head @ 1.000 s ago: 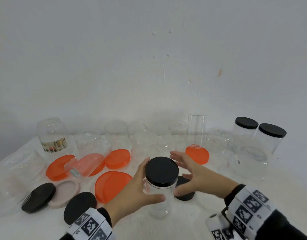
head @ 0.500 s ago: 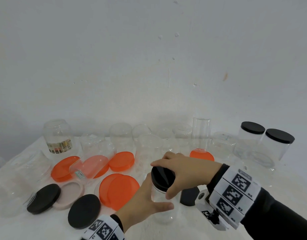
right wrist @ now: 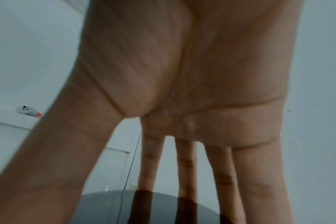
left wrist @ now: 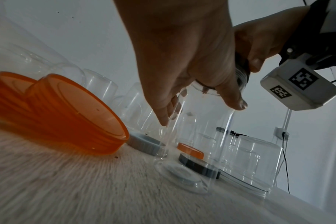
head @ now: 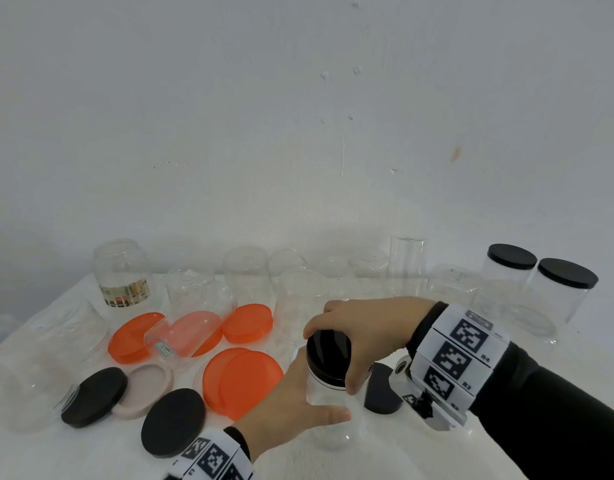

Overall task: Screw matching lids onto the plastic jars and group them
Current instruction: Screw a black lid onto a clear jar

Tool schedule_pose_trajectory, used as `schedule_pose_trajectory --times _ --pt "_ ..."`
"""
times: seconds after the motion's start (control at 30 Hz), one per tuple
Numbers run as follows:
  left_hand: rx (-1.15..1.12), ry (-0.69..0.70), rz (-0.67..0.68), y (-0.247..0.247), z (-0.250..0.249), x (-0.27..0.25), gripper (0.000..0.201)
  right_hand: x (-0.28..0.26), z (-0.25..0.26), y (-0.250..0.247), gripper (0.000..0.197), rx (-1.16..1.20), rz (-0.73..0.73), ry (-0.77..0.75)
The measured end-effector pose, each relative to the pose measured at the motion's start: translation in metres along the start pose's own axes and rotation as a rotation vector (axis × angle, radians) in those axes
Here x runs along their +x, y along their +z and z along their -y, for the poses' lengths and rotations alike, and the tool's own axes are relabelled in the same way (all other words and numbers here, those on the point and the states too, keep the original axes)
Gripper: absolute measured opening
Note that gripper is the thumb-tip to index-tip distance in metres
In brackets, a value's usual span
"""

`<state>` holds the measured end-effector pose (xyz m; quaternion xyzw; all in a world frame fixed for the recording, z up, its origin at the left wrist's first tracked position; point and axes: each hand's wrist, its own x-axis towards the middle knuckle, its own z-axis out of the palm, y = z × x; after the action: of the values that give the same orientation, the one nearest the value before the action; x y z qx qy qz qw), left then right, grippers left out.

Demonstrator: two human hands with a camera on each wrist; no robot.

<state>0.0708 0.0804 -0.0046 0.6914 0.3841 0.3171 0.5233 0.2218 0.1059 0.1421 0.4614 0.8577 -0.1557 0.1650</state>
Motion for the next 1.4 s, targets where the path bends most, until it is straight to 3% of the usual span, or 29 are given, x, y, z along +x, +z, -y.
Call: schedule_pose_trajectory --times 0.7,1.4 --pt "0.004 0.018 0.026 -0.001 -0.006 0.000 0.085 -0.001 -0.001 0.000 0.081 -0.023 0.045 -0.061" --pt "0.012 0.012 0.024 0.002 -0.008 -0.002 0.092 0.003 0.006 0.013 0.074 -0.058 -0.082 0.113"
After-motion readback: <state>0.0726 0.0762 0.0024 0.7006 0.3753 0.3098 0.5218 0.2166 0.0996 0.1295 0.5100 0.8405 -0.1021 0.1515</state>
